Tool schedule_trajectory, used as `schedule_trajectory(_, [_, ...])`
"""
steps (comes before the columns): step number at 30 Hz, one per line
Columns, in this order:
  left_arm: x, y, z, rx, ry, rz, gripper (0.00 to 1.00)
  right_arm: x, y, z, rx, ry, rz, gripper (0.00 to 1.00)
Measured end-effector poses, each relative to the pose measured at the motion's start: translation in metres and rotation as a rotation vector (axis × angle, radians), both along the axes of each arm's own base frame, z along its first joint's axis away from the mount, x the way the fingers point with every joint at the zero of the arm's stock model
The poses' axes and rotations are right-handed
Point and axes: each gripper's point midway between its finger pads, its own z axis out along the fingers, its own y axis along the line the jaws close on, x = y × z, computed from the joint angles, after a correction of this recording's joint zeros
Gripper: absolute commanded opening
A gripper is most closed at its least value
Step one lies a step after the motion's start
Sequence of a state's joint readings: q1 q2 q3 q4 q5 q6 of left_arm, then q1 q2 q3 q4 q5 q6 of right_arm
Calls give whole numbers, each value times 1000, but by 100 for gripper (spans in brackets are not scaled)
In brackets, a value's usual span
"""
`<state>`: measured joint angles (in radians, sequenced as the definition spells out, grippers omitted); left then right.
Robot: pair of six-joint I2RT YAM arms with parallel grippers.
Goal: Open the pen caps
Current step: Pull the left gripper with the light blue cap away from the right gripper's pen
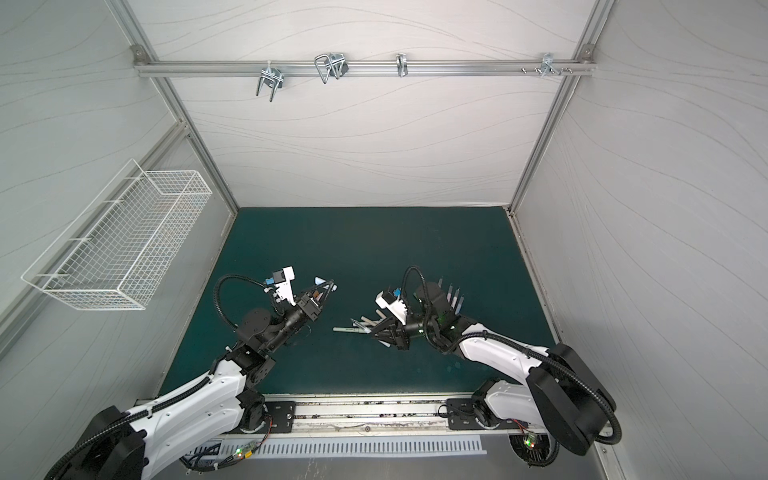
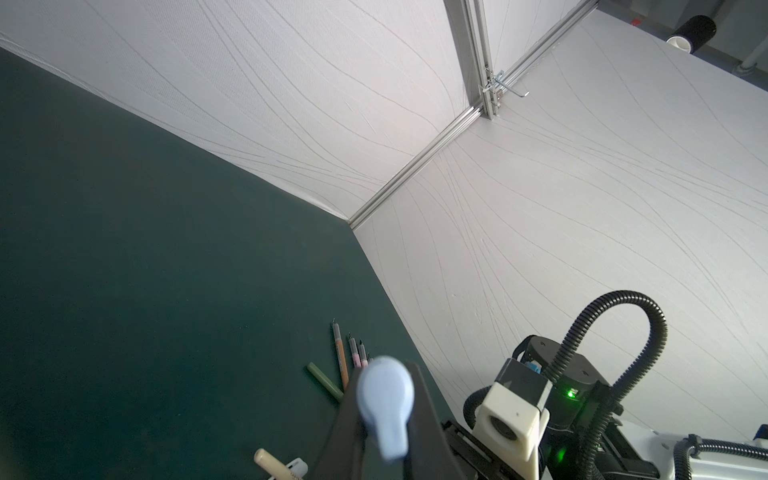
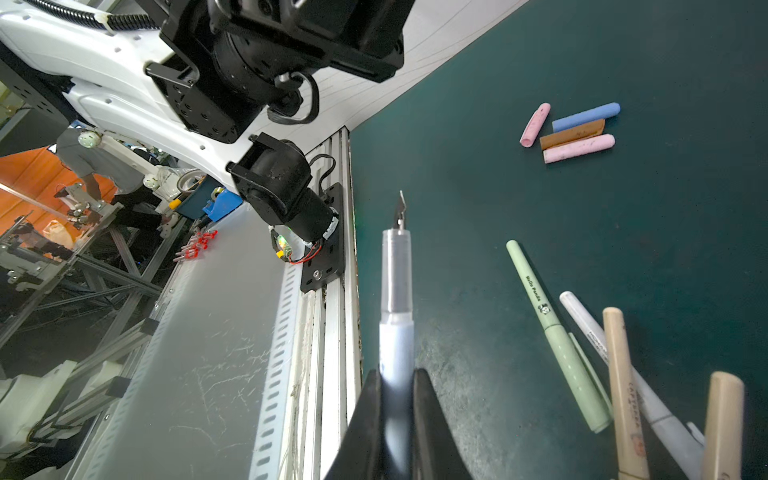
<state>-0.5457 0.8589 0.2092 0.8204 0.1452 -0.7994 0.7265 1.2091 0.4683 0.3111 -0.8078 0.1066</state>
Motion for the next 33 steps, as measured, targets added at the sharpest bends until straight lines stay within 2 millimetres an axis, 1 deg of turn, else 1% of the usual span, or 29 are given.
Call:
schedule_trajectory(6, [1,2,-7,32,16,13,0,2,-1,3,6,-13,-16,0])
schedule_trajectory(9, [3,2,-16,83,56,21,0,4,-6,9,20,-44,-49,0])
schedule_trajectory(14, [7,4,-19,153,84,40,0,11,-16,15,33,-90,-126,0])
schedule_trajectory(21, [15,19,-45,284,197,131,0,30,-27,20,23,-152,-269,0])
schedule_trajectory(26, [18,22,-64,371,252,145,0,45,-37,24,4,-200,-376,0])
schedule_trajectory(28, [20,23,-70,402,276,150,0,52,-41,22,-14,-212,-420,0])
schedule_trajectory(33, [28,27,-81,482,324,182,0,69,-54,10,-86,-220,-530,0])
